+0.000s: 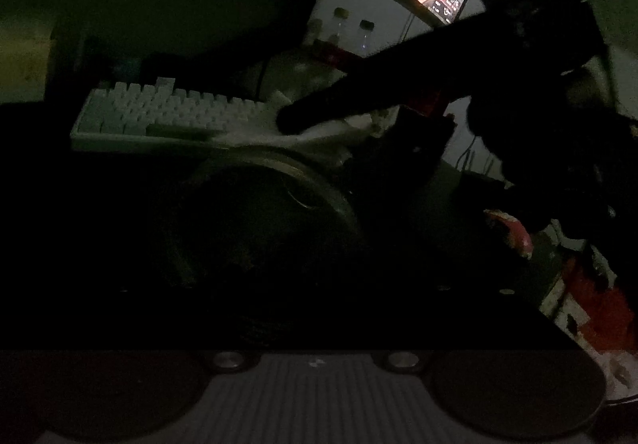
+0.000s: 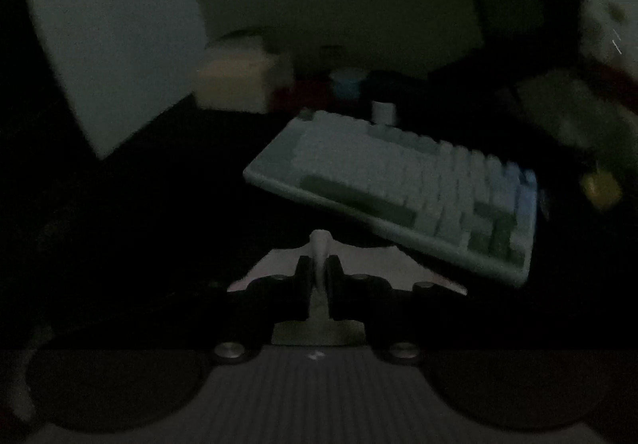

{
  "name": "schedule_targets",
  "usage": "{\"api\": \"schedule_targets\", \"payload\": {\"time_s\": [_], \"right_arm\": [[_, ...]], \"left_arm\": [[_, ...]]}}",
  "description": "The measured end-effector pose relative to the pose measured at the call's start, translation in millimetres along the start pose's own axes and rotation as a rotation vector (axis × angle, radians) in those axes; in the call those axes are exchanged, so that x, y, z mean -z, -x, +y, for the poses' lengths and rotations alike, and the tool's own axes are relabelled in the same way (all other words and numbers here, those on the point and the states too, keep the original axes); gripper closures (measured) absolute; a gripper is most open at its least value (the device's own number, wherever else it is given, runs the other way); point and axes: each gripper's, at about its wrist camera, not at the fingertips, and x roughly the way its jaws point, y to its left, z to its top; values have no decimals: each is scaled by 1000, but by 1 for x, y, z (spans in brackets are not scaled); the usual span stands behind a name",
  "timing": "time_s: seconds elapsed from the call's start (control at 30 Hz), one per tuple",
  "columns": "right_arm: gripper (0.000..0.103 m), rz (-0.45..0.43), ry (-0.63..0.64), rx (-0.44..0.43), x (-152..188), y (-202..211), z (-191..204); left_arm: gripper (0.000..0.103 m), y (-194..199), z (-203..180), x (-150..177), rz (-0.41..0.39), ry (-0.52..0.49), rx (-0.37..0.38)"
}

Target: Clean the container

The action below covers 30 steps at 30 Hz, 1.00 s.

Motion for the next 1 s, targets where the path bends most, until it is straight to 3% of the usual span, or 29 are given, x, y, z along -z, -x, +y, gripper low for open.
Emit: {"api": "schedule_targets", "payload": {"time_s": [0.2,0.3,0.47,0.53,0.63,0.77,1.0], "right_arm": [[93,-26,67,-203,18,16,34],[93,-30,83,-168,18,17,34],[93,-38,81,1,14,14,17],[93,-41,65,30,14,15,10],[93,-50,81,22,21,20,18],[94,-64,180,-95,34,31,50],[93,-61,60,3,22,19,26]], "left_arm": [[25,-3,-2,0,-1,-13,-5],[25,-4,-3,0,0,-16,-8],[25,0,-6,5,-7,-10,-14],[25,1,-5,5,-7,-11,-15],[25,3,-4,7,-6,-15,-16],[23,7,-7,9,1,-24,-39],[21,6,-16,13,5,-31,-40]]}}
